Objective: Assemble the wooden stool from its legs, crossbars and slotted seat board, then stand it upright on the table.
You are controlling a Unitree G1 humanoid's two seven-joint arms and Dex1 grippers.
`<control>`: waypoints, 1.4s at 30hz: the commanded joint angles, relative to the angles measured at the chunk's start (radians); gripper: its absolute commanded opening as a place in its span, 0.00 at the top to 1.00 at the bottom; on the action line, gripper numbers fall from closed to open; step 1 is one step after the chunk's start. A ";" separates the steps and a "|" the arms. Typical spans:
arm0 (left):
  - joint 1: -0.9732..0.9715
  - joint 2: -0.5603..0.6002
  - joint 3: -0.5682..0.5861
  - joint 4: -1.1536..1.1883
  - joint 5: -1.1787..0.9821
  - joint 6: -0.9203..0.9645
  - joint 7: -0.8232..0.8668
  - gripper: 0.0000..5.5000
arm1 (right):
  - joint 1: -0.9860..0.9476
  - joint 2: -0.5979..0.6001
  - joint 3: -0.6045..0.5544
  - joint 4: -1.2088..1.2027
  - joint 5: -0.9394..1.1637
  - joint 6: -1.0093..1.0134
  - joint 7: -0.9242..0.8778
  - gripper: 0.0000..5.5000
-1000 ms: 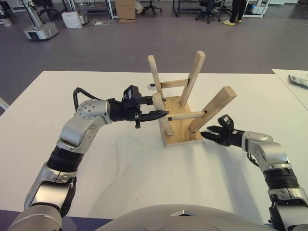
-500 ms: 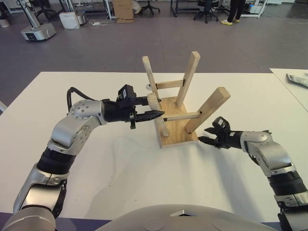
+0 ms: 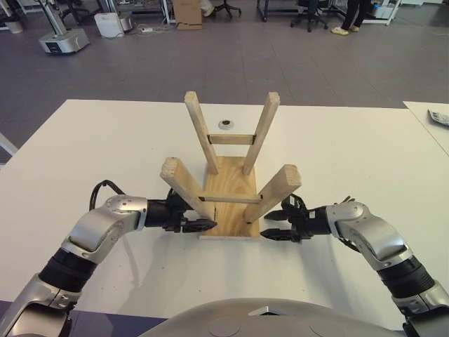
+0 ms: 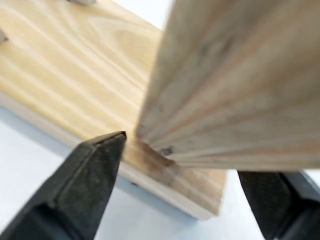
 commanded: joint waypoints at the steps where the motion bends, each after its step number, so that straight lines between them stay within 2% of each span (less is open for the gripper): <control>1: 0.081 0.017 0.046 -0.042 0.055 -0.048 0.014 0.20 | -0.027 0.007 -0.027 0.010 0.019 -0.011 -0.005 0.47; 4: 0.197 0.124 0.168 -0.174 0.049 -0.122 -0.061 0.20 | -0.031 -0.003 -0.057 0.032 0.015 -0.031 -0.009 0.47; 6: 0.286 0.197 0.304 -0.291 -0.048 -0.037 -0.096 0.20 | -0.031 -0.020 -0.083 0.044 0.015 -0.046 -0.008 0.47; 9: 0.315 0.209 0.583 -0.359 -0.261 0.078 -0.085 0.20 | -0.031 -0.062 -0.184 0.020 0.072 -0.020 0.003 0.47; 11: 0.253 0.188 0.698 -0.329 -0.406 0.131 -0.040 0.20 | -0.048 -0.087 -0.269 -0.017 0.155 0.041 0.022 0.47; 14: 0.160 0.195 0.889 -0.280 -0.647 0.166 -0.001 0.20 | -0.182 -0.081 -0.591 -0.073 0.593 0.237 -0.001 0.47; 16: 0.079 0.193 0.937 -0.252 -0.789 0.165 0.069 0.20 | -0.267 -0.061 -0.715 -0.071 0.835 0.289 -0.092 0.47; 18: -0.082 0.129 0.883 -0.265 -0.923 0.087 0.217 0.20 | -0.369 -0.005 -0.741 -0.086 1.104 0.248 -0.260 0.47; 20: -0.197 0.067 0.820 -0.278 -0.961 0.035 0.323 0.20 | -0.431 0.040 -0.731 -0.107 1.250 0.211 -0.386 0.47; 24: -0.349 -0.048 0.684 -0.275 -0.835 -0.034 0.518 0.20 | -0.469 0.121 -0.629 -0.200 1.311 0.146 -0.604 0.47; 26: -0.287 -0.072 0.623 -0.301 -0.769 -0.012 0.563 0.20 | -0.417 0.154 -0.556 -0.253 1.281 0.145 -0.649 0.47; 28: -0.117 -0.053 0.510 -0.349 -0.662 0.046 0.547 0.20 | -0.311 0.151 -0.443 -0.294 1.164 0.174 -0.652 0.47; 30: 0.089 0.011 0.276 -0.359 -0.399 0.022 0.444 0.20 | -0.195 0.122 -0.308 -0.330 1.017 0.201 -0.629 0.47; 32: 0.198 0.073 0.031 -0.301 -0.087 -0.102 0.374 0.20 | -0.142 0.096 -0.241 -0.340 0.904 0.189 -0.608 0.47; 33: 0.212 0.056 -0.006 -0.266 -0.034 -0.143 0.367 0.20 | -0.144 0.103 -0.241 -0.329 0.885 0.177 -0.611 0.47; 38: 0.111 0.002 0.037 -0.175 0.013 -0.229 0.364 0.20 | -0.184 0.118 -0.248 -0.297 0.853 0.143 -0.606 0.47; 42: 0.042 -0.009 0.132 -0.302 -0.114 -0.243 0.360 0.20 | -0.258 0.118 -0.304 -0.277 0.872 0.115 -0.592 0.47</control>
